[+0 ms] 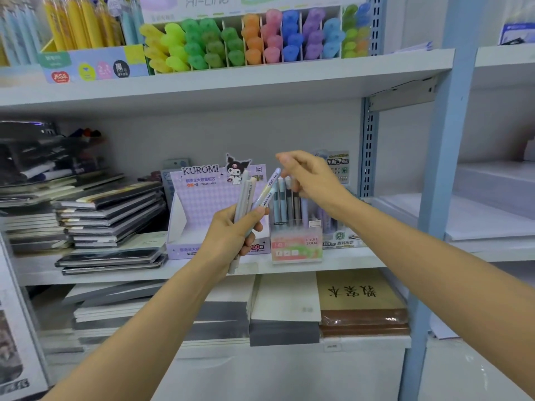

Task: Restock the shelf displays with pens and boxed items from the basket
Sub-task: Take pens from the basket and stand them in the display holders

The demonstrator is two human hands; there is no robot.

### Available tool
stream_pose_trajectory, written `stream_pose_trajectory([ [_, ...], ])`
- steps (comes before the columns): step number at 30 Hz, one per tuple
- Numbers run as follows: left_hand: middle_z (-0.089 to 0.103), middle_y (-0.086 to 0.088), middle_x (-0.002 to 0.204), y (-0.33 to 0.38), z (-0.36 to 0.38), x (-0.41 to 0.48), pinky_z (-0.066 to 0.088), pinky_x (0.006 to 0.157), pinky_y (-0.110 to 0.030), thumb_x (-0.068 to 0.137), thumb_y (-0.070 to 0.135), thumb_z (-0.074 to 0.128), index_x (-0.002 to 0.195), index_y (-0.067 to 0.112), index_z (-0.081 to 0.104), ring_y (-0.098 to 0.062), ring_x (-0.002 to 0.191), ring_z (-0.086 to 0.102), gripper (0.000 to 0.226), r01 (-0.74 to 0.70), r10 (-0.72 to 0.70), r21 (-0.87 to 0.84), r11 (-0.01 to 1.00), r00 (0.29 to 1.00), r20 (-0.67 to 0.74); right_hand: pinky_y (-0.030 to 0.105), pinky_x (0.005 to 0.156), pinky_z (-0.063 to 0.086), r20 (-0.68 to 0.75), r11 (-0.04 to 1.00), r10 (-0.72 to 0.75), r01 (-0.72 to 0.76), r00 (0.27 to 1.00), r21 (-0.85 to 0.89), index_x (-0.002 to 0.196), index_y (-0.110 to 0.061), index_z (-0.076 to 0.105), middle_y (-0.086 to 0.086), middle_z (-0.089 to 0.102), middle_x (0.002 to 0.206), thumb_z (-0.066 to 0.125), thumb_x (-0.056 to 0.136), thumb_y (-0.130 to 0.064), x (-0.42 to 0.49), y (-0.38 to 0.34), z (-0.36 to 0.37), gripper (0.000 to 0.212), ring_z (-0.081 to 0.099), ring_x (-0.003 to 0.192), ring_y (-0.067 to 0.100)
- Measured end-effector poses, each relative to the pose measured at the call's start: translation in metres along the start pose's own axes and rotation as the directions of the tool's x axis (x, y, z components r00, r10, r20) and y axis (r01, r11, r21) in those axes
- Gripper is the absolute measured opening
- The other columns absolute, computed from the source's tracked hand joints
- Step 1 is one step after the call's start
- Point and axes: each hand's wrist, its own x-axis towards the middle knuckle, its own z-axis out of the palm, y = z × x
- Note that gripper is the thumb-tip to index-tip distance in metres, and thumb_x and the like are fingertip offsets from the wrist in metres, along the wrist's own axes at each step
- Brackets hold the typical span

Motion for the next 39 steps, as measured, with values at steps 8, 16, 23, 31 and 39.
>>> stream_pose_trajectory([
  [8, 0.056, 0.004, 0.061, 0.007, -0.005, -0.004, 0.032, 0.037, -0.019, 0.087, 0.027, 0.071, 0.095, 0.005, 0.068, -0.009, 0.042, 0.038, 0.024, 0.038, -0.037, 0.042, 0.998, 0.999, -0.035, 0.018, 0.062, 0.054, -0.044, 0.959, 0.021, -0.008, 0.999, 0.284, 0.093, -0.001, 0.068, 0.008, 0.065, 0.073, 0.063, 0.091, -0.005, -0.010, -0.019, -0.024, 0.007, 0.061, 0.060, 0.012],
  [16, 0.042, 0.005, 0.055, 0.019, -0.003, -0.005, 0.028, 0.034, -0.016, 0.083, 0.022, 0.076, 0.082, 0.014, 0.061, -0.006, 0.038, 0.031, 0.017, 0.089, -0.179, -0.339, 0.937, 0.953, -0.246, 0.024, 0.070, 0.059, 0.273, 0.946, 0.094, -0.171, 0.957, 0.274, 0.099, -0.002, 0.069, 0.013, 0.073, 0.086, 0.072, 0.082, -0.002, -0.036, -0.009, -0.027, 0.017, 0.072, 0.079, 0.024],
  [23, 0.047, 0.008, 0.052, 0.026, 0.011, -0.007, 0.025, 0.033, -0.018, 0.085, 0.022, 0.074, 0.077, 0.014, 0.053, -0.006, 0.037, 0.031, 0.024, 0.027, -0.176, -0.500, 0.865, 0.952, -0.252, 0.029, 0.069, 0.059, 0.422, 0.960, 0.044, -0.155, 0.906, 0.231, 0.097, 0.001, 0.065, 0.020, 0.065, 0.090, 0.074, 0.082, -0.002, -0.046, -0.008, -0.010, 0.018, 0.072, 0.079, 0.032],
  [31, 0.033, 0.003, 0.051, 0.030, 0.015, -0.009, 0.025, 0.036, -0.019, 0.088, 0.023, 0.070, 0.081, 0.015, 0.061, -0.010, 0.040, 0.025, 0.014, 0.004, -0.042, -0.198, 0.980, 0.981, -0.188, 0.029, 0.078, 0.059, 0.247, 0.989, -0.002, -0.036, 0.969, 0.147, 0.117, -0.013, 0.065, 0.000, 0.072, 0.100, 0.061, 0.094, -0.030, -0.036, -0.022, -0.005, 0.029, 0.070, 0.092, 0.013],
  [39, 0.040, 0.005, 0.059, 0.029, 0.020, -0.003, 0.025, 0.037, -0.018, 0.095, 0.023, 0.061, 0.097, 0.010, 0.061, -0.008, 0.043, 0.029, 0.014, -0.010, 0.006, -0.064, 0.998, 0.998, -0.059, 0.023, 0.066, 0.054, -0.039, 0.986, -0.095, 0.099, 0.995, 0.131, 0.108, 0.000, 0.065, 0.009, 0.067, 0.086, 0.057, 0.096, -0.012, -0.024, -0.026, -0.007, 0.018, 0.063, 0.072, 0.007],
])
